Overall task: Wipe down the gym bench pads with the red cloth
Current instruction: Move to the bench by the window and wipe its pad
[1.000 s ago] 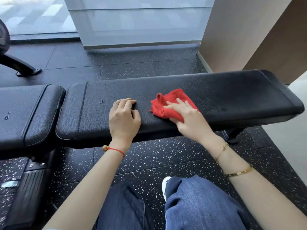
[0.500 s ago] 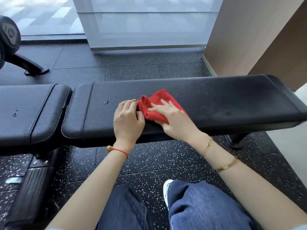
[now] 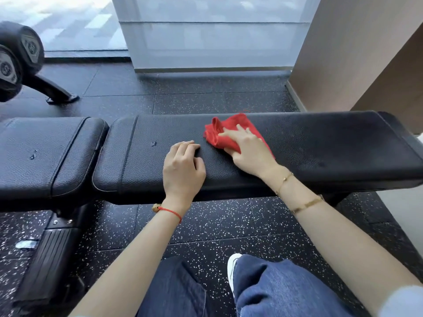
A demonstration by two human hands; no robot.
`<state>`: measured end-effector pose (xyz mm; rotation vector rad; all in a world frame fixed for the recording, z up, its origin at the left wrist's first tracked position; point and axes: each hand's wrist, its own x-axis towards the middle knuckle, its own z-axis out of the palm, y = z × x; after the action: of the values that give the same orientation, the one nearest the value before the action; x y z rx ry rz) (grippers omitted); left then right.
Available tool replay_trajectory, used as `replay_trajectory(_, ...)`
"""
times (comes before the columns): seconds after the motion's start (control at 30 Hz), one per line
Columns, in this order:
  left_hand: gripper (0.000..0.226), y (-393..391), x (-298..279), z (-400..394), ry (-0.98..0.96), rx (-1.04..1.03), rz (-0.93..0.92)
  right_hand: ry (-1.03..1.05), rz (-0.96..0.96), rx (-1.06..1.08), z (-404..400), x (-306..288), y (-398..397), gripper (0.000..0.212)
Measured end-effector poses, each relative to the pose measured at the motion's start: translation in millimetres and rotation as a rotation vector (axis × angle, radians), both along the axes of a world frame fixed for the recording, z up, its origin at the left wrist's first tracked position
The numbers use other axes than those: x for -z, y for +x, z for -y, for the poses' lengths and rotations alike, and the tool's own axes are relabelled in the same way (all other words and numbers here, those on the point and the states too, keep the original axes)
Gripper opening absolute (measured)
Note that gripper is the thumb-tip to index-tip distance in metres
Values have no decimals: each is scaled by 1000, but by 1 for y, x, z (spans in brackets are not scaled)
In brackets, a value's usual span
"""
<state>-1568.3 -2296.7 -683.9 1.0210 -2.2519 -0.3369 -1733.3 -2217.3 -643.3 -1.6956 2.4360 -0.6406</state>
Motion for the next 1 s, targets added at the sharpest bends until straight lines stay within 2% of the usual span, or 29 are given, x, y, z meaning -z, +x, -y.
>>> replay_trajectory(0.1,30,2,-6,-2,7,25,-19,-15,-4,-147,-20,5,11,46)
replay_trajectory(0.2,30,17,-13,4,-43,-3,-91,-15,37,-151,-17,4,6,44)
replay_trajectory(0.33,33,57,-21,34,-110,-163,-123,4,28,-87,33,-1,4,38)
replay_trajectory(0.47,35,95,-18,74,-31,-343,-43,31,56,-85,93,-6,31,38)
replay_trajectory(0.57,32,109,-6,91,43,-368,-15,30,26,-220,106,-3,70,40)
replay_trajectory(0.67,30,110,0,92,68,-367,-54,12,-2,-391,82,2,92,43)
replay_trajectory(0.73,30,108,1,92,62,-379,-66,-9,-1,-429,61,5,85,41)
replay_trajectory(0.83,30,109,3,93,60,-380,-77,-19,11,-314,54,4,58,41)
replay_trajectory(0.93,30,110,4,95,71,-382,-84,-1,25,-122,87,-3,42,39)
replay_trajectory(1.0,29,109,3,95,78,-383,-85,20,28,-75,114,-6,50,39)
